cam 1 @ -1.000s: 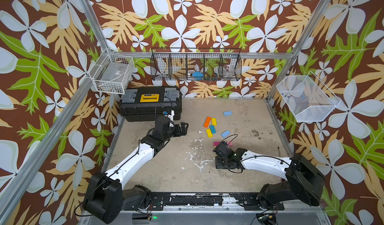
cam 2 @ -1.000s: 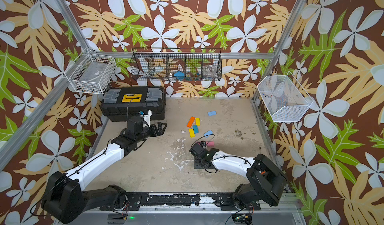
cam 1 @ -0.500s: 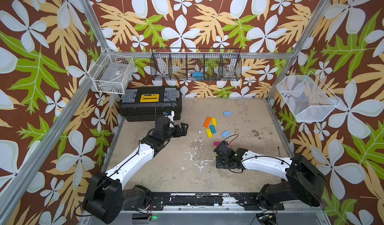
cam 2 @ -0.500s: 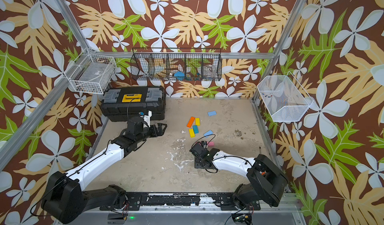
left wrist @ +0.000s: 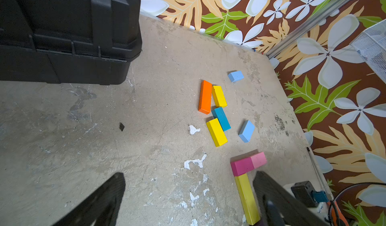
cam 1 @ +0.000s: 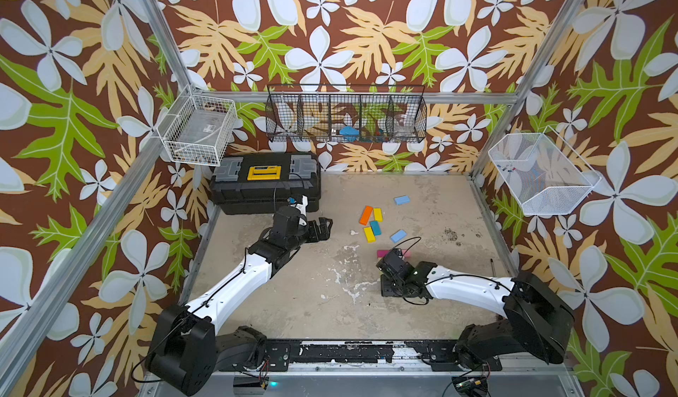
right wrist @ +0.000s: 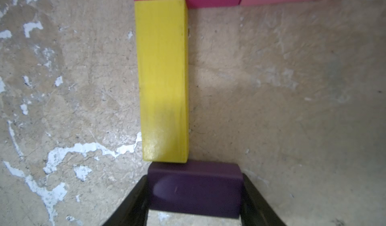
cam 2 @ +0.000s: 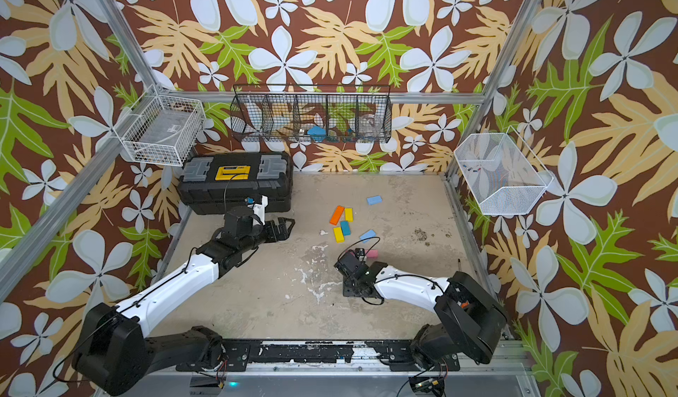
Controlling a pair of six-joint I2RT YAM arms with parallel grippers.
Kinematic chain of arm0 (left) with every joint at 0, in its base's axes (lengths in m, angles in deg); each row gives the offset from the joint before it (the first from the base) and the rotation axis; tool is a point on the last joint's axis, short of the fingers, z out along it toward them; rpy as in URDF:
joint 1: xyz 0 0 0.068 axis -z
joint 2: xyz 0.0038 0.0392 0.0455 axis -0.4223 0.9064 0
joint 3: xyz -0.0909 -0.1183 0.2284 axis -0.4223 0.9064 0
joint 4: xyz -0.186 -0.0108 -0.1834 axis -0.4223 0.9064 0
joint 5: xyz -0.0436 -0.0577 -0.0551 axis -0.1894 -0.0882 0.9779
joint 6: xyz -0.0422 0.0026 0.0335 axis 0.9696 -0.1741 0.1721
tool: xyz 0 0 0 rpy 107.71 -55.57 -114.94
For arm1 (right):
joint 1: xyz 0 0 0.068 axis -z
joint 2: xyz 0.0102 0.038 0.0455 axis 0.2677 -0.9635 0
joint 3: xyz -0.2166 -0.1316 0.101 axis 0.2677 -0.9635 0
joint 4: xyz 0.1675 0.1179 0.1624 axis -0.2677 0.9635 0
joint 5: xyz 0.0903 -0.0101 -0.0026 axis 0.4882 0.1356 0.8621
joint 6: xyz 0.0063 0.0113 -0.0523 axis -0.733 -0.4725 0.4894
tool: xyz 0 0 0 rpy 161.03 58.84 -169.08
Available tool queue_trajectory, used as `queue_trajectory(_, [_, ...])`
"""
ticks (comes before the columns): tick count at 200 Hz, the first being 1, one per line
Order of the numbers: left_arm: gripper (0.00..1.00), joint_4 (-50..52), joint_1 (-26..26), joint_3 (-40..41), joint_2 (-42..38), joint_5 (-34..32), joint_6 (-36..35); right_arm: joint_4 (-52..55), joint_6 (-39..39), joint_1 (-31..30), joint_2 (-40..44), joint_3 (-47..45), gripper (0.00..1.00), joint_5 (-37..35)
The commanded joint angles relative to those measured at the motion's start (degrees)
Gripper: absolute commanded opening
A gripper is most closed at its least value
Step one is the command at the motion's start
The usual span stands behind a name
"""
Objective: Assemble the letter c with building blocks
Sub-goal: Assemble the building block at the center of the board.
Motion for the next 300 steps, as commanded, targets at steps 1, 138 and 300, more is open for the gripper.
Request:
queue_trajectory(1, [1.00,-1.0,-0.2,0.1,-0.3,0.5,0.5,1.1,-0.1,0.0,-0.3,-0.1,0.61,-0.9])
queue_trajectory(138, [1.00,-1.2,-0.2,0.5,-0.9,0.8,0.7,1.8,1.1,0.0,1.9,-0.5,0.74,0.3])
queue_trajectory(300, [1.00,-1.2,-0.2,0.6,-1.2,0.6,0.7,0.2,2.1,0.0,-0.2,0.0,0.62,0.9])
